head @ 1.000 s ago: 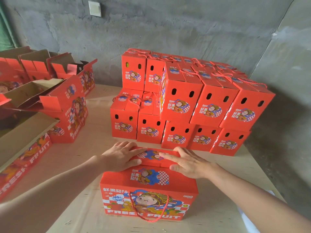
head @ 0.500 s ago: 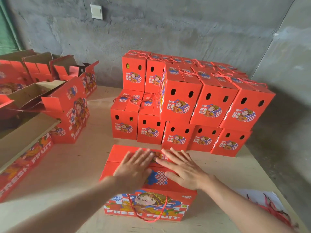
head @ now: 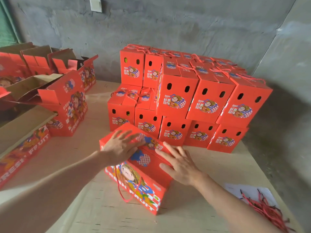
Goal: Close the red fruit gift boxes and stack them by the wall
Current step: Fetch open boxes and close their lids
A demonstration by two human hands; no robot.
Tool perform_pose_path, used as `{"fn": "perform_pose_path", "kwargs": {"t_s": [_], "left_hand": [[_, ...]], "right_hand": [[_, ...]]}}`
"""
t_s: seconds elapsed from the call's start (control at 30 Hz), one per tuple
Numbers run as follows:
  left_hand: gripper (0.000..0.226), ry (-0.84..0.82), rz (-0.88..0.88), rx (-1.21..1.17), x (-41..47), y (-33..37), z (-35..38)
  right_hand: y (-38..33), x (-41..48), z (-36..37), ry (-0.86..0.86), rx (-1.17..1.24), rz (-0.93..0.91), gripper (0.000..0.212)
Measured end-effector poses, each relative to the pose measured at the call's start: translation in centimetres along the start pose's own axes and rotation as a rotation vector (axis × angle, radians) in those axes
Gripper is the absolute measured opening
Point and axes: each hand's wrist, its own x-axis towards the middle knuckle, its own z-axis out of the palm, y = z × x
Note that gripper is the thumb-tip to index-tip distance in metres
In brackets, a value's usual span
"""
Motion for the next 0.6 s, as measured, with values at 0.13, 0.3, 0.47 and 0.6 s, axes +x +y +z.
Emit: {"fn": "perform_pose_path", "kwargs": {"t_s": [0.13,0.3,0.47,0.6], "left_hand": [[0.047,-0.081,-0.207,0.072,1.9,1.9,-0.9],[0.05,0.0,-0.378,-0.239,0.8,7.3,0.5],[0.041,0.197,-0.388,-0.454,-3.2,8.3,1.7],[0.04,0.293,-0.269,-0.59,-3.5,8.3,1.6]], "right_hand": [[-4.4,0.4,1.1,0.002,0.211,0.23,0.055],[-7.1,0.4,0.9,0.014,0.061,0.276,0.057],[-6.7,-1.7,0.9,0.076,0.031,0.15,0.049],[-7.1,-2.0,1.3,0.191,0.007,0.126,0.045]]}}
